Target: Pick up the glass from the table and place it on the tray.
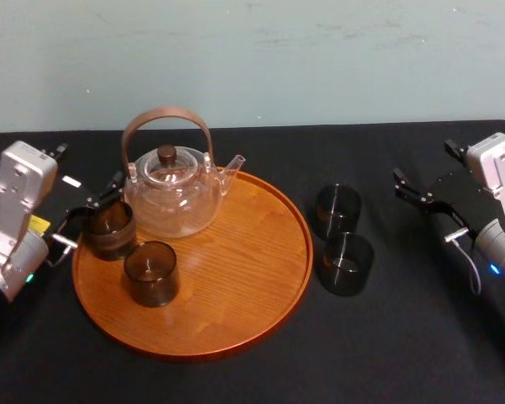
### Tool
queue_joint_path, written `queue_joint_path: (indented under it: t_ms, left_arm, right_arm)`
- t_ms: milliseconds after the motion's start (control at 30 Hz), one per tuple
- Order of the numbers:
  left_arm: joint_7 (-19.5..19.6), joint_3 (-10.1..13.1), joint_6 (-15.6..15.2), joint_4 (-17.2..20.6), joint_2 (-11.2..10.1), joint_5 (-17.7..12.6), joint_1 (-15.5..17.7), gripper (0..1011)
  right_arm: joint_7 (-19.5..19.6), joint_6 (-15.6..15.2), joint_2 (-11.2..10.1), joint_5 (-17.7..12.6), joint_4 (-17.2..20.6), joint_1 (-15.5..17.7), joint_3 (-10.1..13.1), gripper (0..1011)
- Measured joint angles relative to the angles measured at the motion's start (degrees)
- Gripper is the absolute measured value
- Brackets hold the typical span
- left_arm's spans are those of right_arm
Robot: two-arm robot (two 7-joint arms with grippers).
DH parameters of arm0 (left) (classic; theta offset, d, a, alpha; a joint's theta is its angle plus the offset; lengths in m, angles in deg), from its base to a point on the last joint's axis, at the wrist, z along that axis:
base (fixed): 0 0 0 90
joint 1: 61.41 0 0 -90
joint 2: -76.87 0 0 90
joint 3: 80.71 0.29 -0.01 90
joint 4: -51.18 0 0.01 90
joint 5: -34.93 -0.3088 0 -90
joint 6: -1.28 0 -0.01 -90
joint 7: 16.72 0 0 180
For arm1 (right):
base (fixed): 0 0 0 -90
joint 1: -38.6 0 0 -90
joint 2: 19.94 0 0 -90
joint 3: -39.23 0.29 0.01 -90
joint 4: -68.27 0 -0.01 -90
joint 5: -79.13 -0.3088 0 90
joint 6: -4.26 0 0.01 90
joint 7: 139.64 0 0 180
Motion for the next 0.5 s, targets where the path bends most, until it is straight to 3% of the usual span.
queue_joint_path:
  t_ms: [500]
  left_arm:
    - [0.00, 0.00, 0.00, 0.00, 0.00, 0.00, 0.00, 1001]
  right_arm:
    - [0.00, 0.00, 0.00, 0.00, 0.00, 0.00, 0.00, 1002]
